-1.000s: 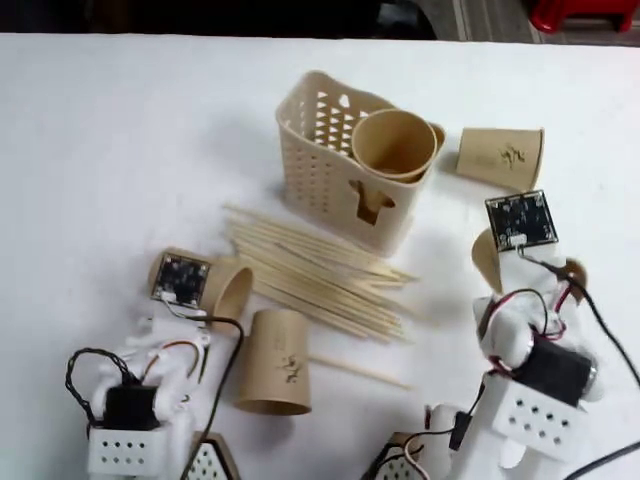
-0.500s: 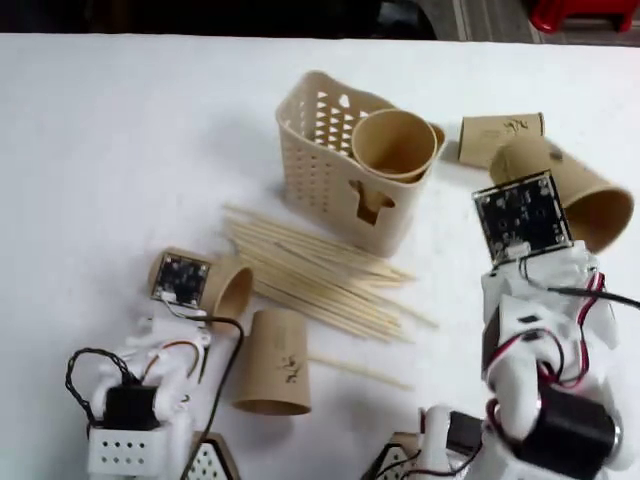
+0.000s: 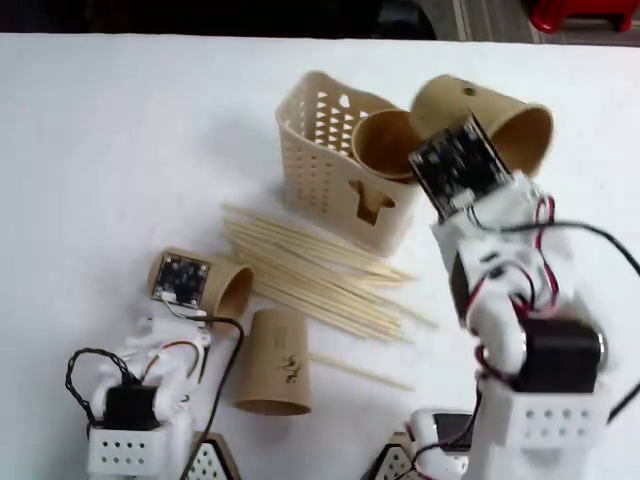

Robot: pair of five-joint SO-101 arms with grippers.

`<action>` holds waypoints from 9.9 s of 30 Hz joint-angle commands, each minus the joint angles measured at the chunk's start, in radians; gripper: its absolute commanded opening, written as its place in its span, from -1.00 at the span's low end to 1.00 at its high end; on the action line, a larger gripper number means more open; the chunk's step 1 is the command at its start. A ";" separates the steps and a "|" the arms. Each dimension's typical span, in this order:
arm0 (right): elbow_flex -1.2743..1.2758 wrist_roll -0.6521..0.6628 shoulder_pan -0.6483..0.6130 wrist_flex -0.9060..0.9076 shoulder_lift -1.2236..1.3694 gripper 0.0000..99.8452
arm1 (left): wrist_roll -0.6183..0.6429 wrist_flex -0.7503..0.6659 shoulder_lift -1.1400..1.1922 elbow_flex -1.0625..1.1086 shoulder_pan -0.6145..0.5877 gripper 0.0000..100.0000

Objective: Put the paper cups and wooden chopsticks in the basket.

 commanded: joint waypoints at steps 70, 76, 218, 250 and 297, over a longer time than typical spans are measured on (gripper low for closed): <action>-0.575 -0.087 0.251 0.082 0.625 -0.52 | 0.008 0.005 -0.001 -0.005 -0.002 -0.95; -0.582 -0.215 0.351 0.021 0.851 -0.51 | 0.008 0.005 -0.001 -0.005 -0.002 -0.95; -0.575 -0.048 0.248 -0.148 1.236 -0.96 | 0.009 0.005 -0.001 -0.005 0.004 -0.95; -0.516 0.107 0.460 0.363 0.883 -0.96 | -0.308 0.186 0.384 -0.789 0.005 -0.67; -0.470 0.199 0.572 0.366 0.881 -0.96 | -0.166 -0.014 1.109 -0.921 0.170 -0.95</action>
